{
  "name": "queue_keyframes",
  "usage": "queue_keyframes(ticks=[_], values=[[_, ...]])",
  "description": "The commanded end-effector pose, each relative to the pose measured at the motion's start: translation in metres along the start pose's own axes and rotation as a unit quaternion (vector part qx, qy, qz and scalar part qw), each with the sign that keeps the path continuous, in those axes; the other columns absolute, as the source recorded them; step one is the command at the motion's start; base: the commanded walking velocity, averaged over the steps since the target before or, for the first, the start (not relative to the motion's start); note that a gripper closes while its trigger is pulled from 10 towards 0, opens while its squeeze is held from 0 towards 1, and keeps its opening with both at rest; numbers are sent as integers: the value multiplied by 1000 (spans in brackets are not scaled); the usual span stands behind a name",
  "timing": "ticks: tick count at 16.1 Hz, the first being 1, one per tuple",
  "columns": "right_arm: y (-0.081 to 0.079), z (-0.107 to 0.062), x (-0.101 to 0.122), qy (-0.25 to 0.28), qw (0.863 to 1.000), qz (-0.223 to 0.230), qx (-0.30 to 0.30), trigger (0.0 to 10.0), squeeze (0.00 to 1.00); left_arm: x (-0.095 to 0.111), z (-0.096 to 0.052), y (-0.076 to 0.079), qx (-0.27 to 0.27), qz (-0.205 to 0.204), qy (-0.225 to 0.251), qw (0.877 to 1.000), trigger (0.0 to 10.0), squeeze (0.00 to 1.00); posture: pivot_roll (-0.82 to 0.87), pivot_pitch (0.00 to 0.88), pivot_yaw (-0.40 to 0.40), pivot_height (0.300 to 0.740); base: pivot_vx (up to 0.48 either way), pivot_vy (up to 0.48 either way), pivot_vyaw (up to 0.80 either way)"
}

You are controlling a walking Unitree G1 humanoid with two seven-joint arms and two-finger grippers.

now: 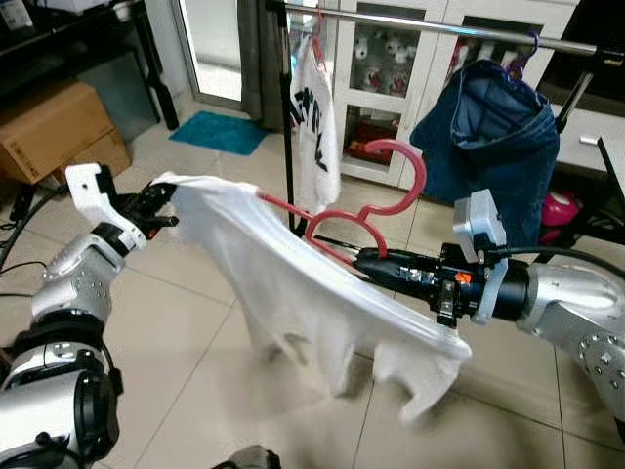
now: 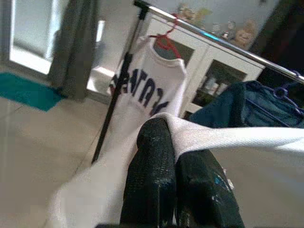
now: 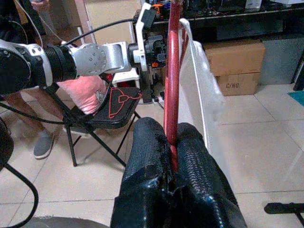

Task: Hang hanger

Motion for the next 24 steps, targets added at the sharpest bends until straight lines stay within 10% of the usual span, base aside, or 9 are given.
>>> queue_keyframes(ticks=[1,3,4,5,6,14,22,23,24], values=[[-1,-3,3,4,1000,-3,1,10000,0,8,3,0,12,-4,13,1000,0,0,-127,0,72,740,0,0,0],[-1,-3,3,3,1000,-4,0,10000,0,-10,8,22,-44,37,-33,998,0,0,-128,0,76,740,0,0,0],[-1,-3,3,4,1000,-5,-1,10000,0,-17,9,35,-79,63,-51,994,10000,0,-129,0,77,740,0,0,0],[0,-2,3,3,1000,-6,-3,10000,0,-19,8,42,-111,67,-62,990,10000,0,-130,0,80,740,0,0,0],[2,-2,2,0,1000,-7,-11,10000,0,-21,5,43,-125,88,-78,985,10000,1000,-131,0,83,740,0,0,0],[39,-4,-21,-64,989,-17,-131,10000,0,-24,-45,29,-225,238,-223,918,10000,1000,-119,0,76,740,0,0,0],[25,23,-12,-91,989,-102,-59,10000,0,22,-12,130,-482,262,-207,810,10000,1000,-126,0,87,740,0,0,0],[21,25,-11,-94,989,-110,-43,10000,0,15,-13,136,-510,267,-232,784,10000,820,-130,0,93,740,0,0,0],[17,28,-9,-94,988,-121,-27,10000,0,9,-18,143,-546,266,-251,754,10000,0,-135,0,101,740,0,0,0]])
Point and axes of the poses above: a point about 5 cm out from each wrist's last joint towards the gripper, its own z axis pointing out of the wrist towards the gripper, its own x axis along the axis of the wrist's last joint, y = z × x, the point moved 4 cm from there along z, pointing out of the wrist towards the gripper, and after that the axes turned 4 degrees about -z, right-handed, at the moved point
